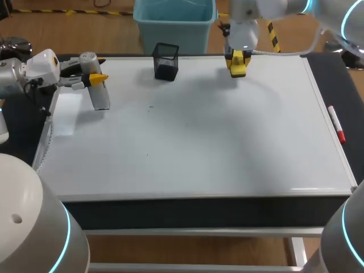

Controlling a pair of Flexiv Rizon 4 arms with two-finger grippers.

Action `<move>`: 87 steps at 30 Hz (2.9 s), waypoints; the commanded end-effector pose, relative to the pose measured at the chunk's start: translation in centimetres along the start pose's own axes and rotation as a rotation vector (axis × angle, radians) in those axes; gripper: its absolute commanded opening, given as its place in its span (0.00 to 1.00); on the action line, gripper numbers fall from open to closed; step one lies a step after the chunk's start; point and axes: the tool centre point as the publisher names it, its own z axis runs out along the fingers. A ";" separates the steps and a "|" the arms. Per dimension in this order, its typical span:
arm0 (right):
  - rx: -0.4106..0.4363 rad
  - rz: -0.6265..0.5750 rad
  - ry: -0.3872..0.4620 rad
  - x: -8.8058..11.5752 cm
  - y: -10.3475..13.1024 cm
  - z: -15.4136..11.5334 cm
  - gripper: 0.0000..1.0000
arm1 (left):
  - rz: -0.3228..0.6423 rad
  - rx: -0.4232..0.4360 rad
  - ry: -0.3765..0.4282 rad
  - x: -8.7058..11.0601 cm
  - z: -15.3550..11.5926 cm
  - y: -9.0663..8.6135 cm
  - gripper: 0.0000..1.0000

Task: Pick up the inspection probe, press it on each red-marked spot on the whiteboard one by one, put down the probe, pick up the eraser, and wipe off all the red marks.

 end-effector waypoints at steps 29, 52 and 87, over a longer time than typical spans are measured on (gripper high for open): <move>-0.135 0.029 -0.034 -0.7 -4.3 2.8 0.00 | 0.000 0.001 0.000 0.0 0.0 -0.1 0.00; -0.139 0.048 -0.027 -0.6 -4.0 4.0 1.00 | 0.000 0.001 0.000 0.0 0.0 -0.1 0.00; -0.113 0.841 -0.662 9.7 3.3 -5.9 1.00 | 0.000 0.001 0.000 0.0 0.0 -0.1 0.00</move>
